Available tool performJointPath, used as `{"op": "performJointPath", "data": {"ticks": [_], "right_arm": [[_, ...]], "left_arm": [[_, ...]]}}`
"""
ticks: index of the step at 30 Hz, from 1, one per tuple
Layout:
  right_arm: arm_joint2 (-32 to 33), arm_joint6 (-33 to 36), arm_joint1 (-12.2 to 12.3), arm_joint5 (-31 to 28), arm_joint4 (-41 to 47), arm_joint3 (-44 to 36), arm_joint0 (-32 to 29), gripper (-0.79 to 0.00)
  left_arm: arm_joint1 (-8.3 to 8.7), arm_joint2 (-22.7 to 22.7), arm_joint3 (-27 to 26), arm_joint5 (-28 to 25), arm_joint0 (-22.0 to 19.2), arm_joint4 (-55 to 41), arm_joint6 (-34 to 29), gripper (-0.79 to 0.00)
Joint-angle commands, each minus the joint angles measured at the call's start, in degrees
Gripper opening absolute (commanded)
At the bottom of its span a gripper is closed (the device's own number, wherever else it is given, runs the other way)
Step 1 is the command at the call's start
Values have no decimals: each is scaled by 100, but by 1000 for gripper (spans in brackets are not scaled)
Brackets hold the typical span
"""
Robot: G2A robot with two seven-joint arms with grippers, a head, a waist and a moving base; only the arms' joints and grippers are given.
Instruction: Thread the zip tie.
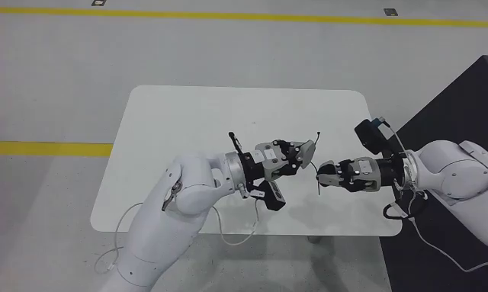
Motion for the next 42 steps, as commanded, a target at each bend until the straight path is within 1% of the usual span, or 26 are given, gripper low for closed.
{"op": "performJointPath", "data": {"ticks": [1, 7, 16, 21, 29, 36, 39, 42], "right_arm": [[46, -5, -4, 15, -25, -13, -33, -785], [163, -2, -20, 26, -83, -55, -132, -785], [370, -114, -45, 47, -344, -76, -274, -785], [471, -211, -61, 83, -528, -136, -375, -785], [602, -279, -93, 184, -583, -186, -508, -785], [696, -298, -128, 221, -627, -252, -604, -785], [748, -296, -141, 233, -647, -252, -632, -785], [795, -288, -152, 225, -645, -268, -677, -785]], "left_arm": [[3, 14, -7, 8, -19, 75, 44, -785], [-1, 24, 67, -21, -55, 380, -140, -785], [-13, 8, 137, -134, -104, 404, -161, -785], [-7, -3, 152, -144, -60, 237, -14, -785], [8, 10, 91, -88, -11, 120, 208, -785], [18, -32, 122, -65, -11, 219, 133, -785], [15, -71, 101, -95, -11, 229, -17, -785], [18, -53, 149, -181, -25, 243, 148, -785]]}}
